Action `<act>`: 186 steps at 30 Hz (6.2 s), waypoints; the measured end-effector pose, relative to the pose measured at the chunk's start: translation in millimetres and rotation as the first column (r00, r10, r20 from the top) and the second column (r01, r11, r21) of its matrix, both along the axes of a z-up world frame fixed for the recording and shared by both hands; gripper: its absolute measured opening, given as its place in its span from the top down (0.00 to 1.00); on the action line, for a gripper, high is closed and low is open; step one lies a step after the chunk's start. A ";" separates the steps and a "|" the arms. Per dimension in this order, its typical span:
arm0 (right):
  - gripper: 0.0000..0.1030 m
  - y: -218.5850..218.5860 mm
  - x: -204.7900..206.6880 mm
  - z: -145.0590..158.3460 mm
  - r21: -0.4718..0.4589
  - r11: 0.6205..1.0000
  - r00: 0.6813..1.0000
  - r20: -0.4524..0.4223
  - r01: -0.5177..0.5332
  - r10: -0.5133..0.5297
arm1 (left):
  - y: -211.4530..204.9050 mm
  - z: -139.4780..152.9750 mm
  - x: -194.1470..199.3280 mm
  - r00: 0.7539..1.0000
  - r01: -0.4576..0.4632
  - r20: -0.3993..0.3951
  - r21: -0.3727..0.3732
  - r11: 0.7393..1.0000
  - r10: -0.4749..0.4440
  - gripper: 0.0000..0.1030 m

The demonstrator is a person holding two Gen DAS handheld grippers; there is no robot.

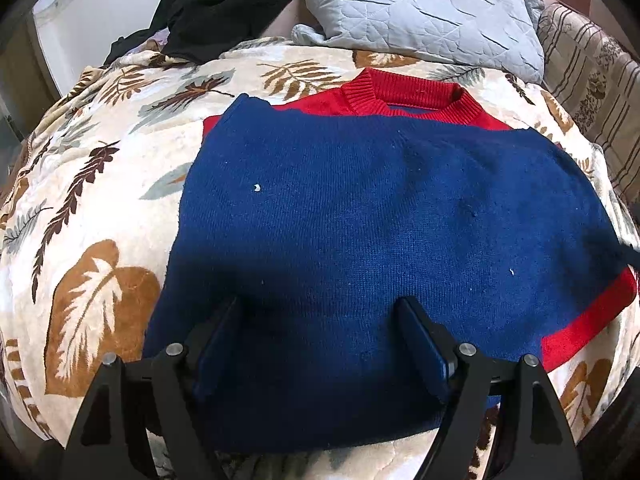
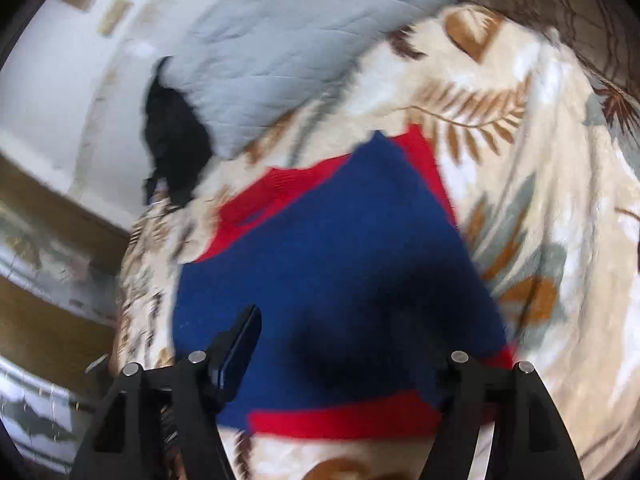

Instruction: Fold small clothes

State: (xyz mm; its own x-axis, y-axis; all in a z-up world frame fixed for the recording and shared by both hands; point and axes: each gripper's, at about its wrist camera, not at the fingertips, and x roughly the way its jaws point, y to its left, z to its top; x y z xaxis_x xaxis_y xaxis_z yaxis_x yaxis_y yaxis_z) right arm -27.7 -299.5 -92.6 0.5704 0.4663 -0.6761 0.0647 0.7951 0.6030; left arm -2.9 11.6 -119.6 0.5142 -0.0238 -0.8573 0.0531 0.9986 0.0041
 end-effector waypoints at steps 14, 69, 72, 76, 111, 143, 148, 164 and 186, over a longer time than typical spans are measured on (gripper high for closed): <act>0.27 -18.6 -51.1 -68.2 0.286 0.943 0.982 -0.133 0.171 -0.138 | -0.8 -0.5 1.1 1.000 -0.001 -0.009 0.003 1.000 0.001 0.21; 0.24 -21.7 71.6 18.6 -0.322 0.946 0.999 0.006 0.045 -0.046 | -7.7 2.5 12.4 1.000 0.001 -0.025 0.012 1.000 -0.001 0.13; 0.24 -1.2 38.9 21.4 -0.113 0.991 0.997 0.008 -0.077 0.078 | -8.1 2.3 11.9 1.000 0.000 -0.023 0.014 1.000 0.000 0.12; 0.25 18.3 26.0 -13.5 0.011 0.983 0.981 -0.065 -0.181 0.182 | -7.0 2.2 12.6 1.000 0.006 -0.029 0.012 1.000 -0.006 0.12; 0.29 -5.5 -37.3 -66.5 0.332 0.926 0.981 -0.123 0.182 -0.149 | -10.8 -3.4 6.6 0.999 0.012 -0.031 0.034 0.999 -0.011 0.10; 0.42 -10.2 -43.1 -53.6 0.009 0.994 0.994 -0.022 0.109 -0.109 | -12.2 -6.9 3.7 1.000 0.028 -0.016 0.054 0.998 -0.027 0.08; 0.34 -11.9 -44.9 -50.1 0.117 0.988 0.994 -0.005 0.105 -0.105 | -12.5 -7.4 4.5 0.999 0.028 -0.017 0.057 0.998 -0.027 0.08; 0.38 -20.1 -60.5 -41.3 -0.038 0.994 0.994 -0.036 0.099 -0.100 | -13.0 -7.1 6.4 0.999 0.034 -0.025 0.057 0.998 -0.033 0.07; 0.34 -42.3 52.0 -22.7 -0.134 0.991 0.999 -0.038 -0.017 0.012 | -10.7 -1.2 4.9 0.999 0.029 -0.028 0.039 0.999 -0.028 0.08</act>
State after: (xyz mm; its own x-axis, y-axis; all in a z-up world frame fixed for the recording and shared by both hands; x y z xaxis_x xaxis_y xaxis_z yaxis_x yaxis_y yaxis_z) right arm 24.3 -341.8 -115.3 0.5379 0.3774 -0.7538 0.0730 0.8700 0.4877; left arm 2.0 0.9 -120.8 0.4897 -0.0041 -0.8719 0.0824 0.9957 0.0416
